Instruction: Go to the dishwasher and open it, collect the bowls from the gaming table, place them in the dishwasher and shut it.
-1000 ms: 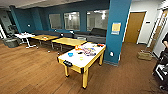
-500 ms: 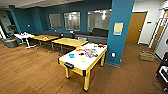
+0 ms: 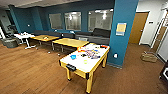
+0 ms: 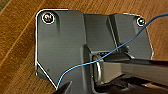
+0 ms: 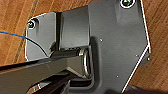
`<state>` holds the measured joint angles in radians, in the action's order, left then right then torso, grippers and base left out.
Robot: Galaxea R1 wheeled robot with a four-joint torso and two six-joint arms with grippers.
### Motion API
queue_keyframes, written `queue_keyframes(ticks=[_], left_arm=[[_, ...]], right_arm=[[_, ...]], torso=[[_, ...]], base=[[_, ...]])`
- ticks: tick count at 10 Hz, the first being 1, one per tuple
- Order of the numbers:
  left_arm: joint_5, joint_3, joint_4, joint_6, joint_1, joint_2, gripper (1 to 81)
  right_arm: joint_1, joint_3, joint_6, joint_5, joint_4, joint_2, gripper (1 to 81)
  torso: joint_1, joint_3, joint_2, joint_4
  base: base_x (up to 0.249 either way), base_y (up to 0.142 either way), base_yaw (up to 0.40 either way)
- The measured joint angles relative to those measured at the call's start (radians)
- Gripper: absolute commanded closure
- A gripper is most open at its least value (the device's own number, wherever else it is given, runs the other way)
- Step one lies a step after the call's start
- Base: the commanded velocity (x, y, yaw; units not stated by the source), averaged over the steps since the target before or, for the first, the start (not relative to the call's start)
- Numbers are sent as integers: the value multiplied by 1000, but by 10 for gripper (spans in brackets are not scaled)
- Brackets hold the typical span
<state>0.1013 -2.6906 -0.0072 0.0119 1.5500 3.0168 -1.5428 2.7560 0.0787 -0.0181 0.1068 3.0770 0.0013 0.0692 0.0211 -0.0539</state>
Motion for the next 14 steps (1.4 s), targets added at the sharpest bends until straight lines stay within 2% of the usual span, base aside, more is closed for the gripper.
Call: queue_keyframes(ticks=[14], left_arm=[[0,0,0,0,-3,0,10]], right_arm=[[8,0,0,0,0,0,10]], torso=[[0,0,0,0]], base=[[152,85,0]])
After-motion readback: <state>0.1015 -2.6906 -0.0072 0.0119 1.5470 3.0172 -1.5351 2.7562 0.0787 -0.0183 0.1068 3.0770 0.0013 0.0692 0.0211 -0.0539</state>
